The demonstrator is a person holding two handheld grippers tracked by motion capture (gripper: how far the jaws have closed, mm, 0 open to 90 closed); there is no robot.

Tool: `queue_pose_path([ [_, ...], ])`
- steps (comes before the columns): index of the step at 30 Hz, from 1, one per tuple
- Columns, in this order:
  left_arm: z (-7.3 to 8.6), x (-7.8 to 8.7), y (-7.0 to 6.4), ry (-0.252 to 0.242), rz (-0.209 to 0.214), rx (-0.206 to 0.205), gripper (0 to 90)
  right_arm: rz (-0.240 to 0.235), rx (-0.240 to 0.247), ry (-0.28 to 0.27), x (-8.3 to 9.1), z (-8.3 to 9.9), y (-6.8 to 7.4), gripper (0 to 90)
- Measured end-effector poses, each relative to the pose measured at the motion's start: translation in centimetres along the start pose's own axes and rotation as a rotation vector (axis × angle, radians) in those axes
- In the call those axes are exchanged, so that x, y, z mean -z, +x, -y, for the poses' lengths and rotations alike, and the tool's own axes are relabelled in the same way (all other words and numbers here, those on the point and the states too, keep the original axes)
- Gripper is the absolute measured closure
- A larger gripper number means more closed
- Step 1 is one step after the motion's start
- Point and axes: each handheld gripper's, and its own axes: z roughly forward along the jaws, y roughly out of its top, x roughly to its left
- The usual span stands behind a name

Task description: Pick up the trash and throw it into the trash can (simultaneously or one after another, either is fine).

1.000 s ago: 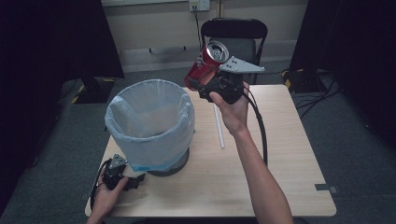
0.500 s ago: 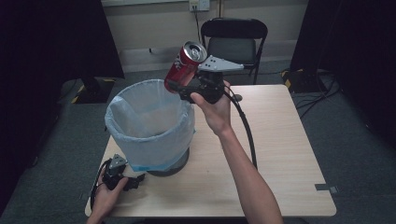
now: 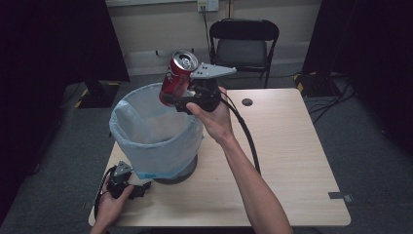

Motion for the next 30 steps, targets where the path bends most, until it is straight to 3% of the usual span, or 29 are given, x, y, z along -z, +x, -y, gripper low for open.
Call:
queue_pose_path([
  [6,0.0,0.0,0.0,0.0,0.0,0.0,0.0,0.014,0.007,0.008,0.0,0.1,0.1,26.5],
  [22,0.0,0.0,0.0,0.0,0.0,0.0,0.0,0.059,-0.002,0.009,0.2,0.2,-0.5,28.3],
  [25,0.0,0.0,0.0,0.0,0.0,0.0,0.0,0.1,0.015,0.017,0.7,0.3,-0.9,28.8],
  [30,0.0,0.0,0.0,0.0,0.0,0.0,0.0,0.126,0.015,0.029,1.3,0.4,-1.3,27.7],
])
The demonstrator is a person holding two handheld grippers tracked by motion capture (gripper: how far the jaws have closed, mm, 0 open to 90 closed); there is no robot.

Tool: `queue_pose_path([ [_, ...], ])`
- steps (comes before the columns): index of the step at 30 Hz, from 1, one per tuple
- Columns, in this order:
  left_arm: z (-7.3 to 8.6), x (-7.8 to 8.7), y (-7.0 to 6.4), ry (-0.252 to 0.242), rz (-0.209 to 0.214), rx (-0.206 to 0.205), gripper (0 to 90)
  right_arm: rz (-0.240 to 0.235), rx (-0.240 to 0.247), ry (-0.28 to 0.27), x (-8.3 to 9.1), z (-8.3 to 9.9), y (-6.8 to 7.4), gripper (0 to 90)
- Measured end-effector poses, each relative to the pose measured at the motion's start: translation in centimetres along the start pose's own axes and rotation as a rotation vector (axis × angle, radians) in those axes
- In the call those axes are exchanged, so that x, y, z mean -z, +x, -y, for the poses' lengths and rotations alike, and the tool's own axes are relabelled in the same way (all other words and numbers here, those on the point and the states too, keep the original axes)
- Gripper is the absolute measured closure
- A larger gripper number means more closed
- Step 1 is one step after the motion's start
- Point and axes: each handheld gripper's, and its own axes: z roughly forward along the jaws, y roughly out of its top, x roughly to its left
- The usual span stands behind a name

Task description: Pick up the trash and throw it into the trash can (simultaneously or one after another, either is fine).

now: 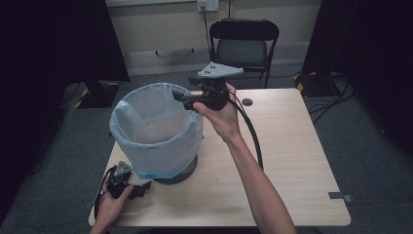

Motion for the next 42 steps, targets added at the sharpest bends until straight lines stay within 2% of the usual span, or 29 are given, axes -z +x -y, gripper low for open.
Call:
queue_pose_path([
  [2,0.0,0.0,0.0,0.0,0.0,0.001,0.0,0.011,0.002,0.004,0.2,0.0,-0.2,26.4],
  [4,0.0,0.0,0.0,0.0,0.0,0.0,0.0,0.03,-0.008,0.002,0.4,0.1,-0.5,21.0],
  [10,0.0,0.0,0.0,0.0,0.0,0.0,0.0,0.071,-0.017,-0.009,1.5,0.3,-1.5,21.6],
  [17,0.0,0.0,0.0,0.0,0.0,0.001,0.0,0.128,0.002,0.039,2.9,0.8,-2.9,15.9],
  [22,0.0,0.0,0.0,0.0,0.0,0.0,0.0,0.135,0.005,0.066,3.5,1.3,-3.6,16.3],
  [28,0.0,0.0,0.0,0.0,0.0,0.001,0.0,0.163,-0.026,0.084,4.4,2.7,-4.7,18.3],
  [30,0.0,0.0,0.0,0.0,0.0,0.0,0.0,0.179,-0.013,0.086,4.6,3.3,-4.7,21.2],
  [42,0.0,0.0,0.0,0.0,0.0,0.001,0.0,0.197,-0.066,0.162,5.3,7.4,-5.8,25.3],
])
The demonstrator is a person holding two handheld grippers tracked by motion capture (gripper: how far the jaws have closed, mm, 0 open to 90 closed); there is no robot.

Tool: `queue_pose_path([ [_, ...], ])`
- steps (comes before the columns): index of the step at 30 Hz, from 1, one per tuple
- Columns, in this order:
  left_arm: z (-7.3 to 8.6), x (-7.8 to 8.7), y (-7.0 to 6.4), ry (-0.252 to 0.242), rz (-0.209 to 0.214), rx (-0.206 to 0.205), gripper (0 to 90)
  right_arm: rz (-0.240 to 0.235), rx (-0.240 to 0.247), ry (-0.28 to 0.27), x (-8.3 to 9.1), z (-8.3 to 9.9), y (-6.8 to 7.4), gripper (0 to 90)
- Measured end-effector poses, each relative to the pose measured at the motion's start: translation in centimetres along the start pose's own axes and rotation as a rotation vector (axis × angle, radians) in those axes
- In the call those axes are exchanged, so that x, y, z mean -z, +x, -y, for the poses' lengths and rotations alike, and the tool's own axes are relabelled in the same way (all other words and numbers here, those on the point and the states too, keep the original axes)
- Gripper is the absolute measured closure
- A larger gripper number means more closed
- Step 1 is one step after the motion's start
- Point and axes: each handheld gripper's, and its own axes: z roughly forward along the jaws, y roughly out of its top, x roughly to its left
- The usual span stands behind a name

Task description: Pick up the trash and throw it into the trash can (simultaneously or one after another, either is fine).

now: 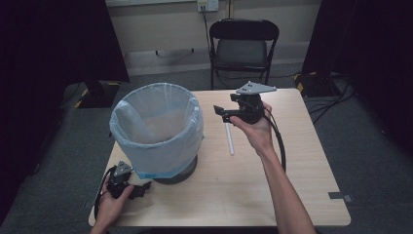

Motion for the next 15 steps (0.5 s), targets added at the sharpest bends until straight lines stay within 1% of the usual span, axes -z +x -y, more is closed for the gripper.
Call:
queue_pose_path([
  [2,0.0,0.0,0.0,0.0,0.0,0.0,0.0,-0.002,-0.005,0.014,-0.1,0.7,-0.2,24.7],
  [3,0.0,0.0,0.0,0.0,0.0,0.0,0.0,-0.002,-0.012,0.038,-0.3,1.5,-0.5,23.7],
  [5,0.0,0.0,0.0,0.0,0.0,0.0,0.0,0.001,-0.013,0.043,-0.4,1.8,-0.5,22.9],
  [9,0.0,0.0,0.0,0.0,0.0,0.0,0.0,0.0,-0.032,0.06,-0.7,3.1,-0.9,20.2],
  [11,0.0,0.0,0.0,0.0,0.0,0.0,0.0,0.007,-0.037,0.076,-0.8,3.8,-1.0,19.8],
  [15,0.0,0.0,0.0,0.0,0.0,0.0,0.0,0.009,-0.045,0.099,-1.2,5.0,-1.1,22.8],
])
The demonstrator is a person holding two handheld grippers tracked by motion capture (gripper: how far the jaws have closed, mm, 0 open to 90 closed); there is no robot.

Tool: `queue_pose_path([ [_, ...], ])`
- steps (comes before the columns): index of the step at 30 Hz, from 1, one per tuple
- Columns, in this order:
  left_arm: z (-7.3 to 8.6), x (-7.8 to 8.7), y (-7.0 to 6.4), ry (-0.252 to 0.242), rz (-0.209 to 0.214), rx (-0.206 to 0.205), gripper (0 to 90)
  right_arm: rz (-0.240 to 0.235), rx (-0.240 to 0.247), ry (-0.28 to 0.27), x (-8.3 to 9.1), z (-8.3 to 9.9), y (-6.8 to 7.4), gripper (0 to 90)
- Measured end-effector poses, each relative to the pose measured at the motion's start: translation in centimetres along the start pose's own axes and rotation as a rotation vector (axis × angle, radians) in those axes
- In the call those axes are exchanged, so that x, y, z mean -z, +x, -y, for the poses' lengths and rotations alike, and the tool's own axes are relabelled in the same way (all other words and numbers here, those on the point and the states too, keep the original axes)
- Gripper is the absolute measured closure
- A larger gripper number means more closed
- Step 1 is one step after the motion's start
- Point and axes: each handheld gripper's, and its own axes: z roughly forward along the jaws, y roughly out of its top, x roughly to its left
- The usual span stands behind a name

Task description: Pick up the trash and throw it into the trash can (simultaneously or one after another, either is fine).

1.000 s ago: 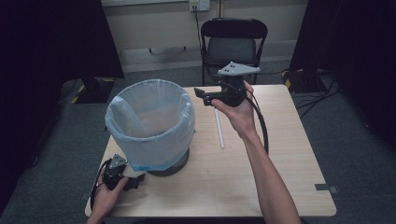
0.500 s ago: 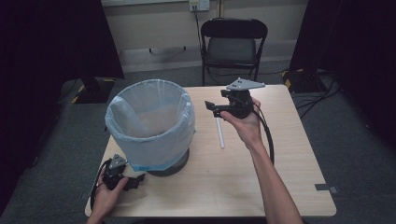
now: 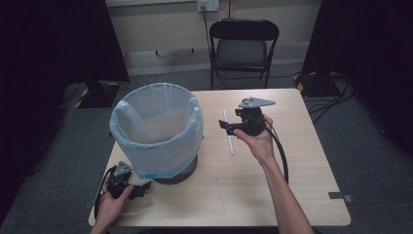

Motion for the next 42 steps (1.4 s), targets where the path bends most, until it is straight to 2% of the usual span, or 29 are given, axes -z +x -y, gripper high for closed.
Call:
queue_pose_path([
  [6,0.0,0.0,0.0,0.002,-0.001,-0.003,0.0,0.01,-0.011,0.025,-0.6,1.6,-0.4,26.6],
  [13,0.0,0.0,0.0,0.002,-0.002,-0.002,0.1,0.004,-0.027,0.072,-1.6,3.9,-0.8,22.4],
  [14,0.0,0.0,0.0,0.002,-0.002,-0.002,0.0,0.007,-0.028,0.094,-1.9,4.5,-0.9,23.8],
  [23,0.0,0.0,0.0,0.002,-0.002,-0.002,0.0,0.02,-0.047,0.134,-3.0,6.4,-1.6,34.1],
  [25,0.0,0.0,0.0,0.002,-0.002,-0.002,0.0,0.006,-0.06,0.149,-3.4,6.9,-1.8,36.2],
  [26,0.0,0.0,0.0,0.002,-0.002,-0.002,0.0,-0.002,-0.071,0.158,-3.5,7.0,-1.8,36.4],
  [32,0.0,0.0,0.0,0.002,-0.002,-0.002,0.0,0.023,-0.063,0.192,-4.4,7.9,-1.9,40.2],
  [39,0.0,0.0,0.0,0.002,-0.002,-0.003,0.0,0.029,-0.095,0.225,-5.2,9.4,-2.6,44.5],
  [42,0.0,0.0,0.0,0.002,-0.002,-0.003,0.0,0.038,-0.089,0.239,-5.5,9.7,-2.5,45.6],
])
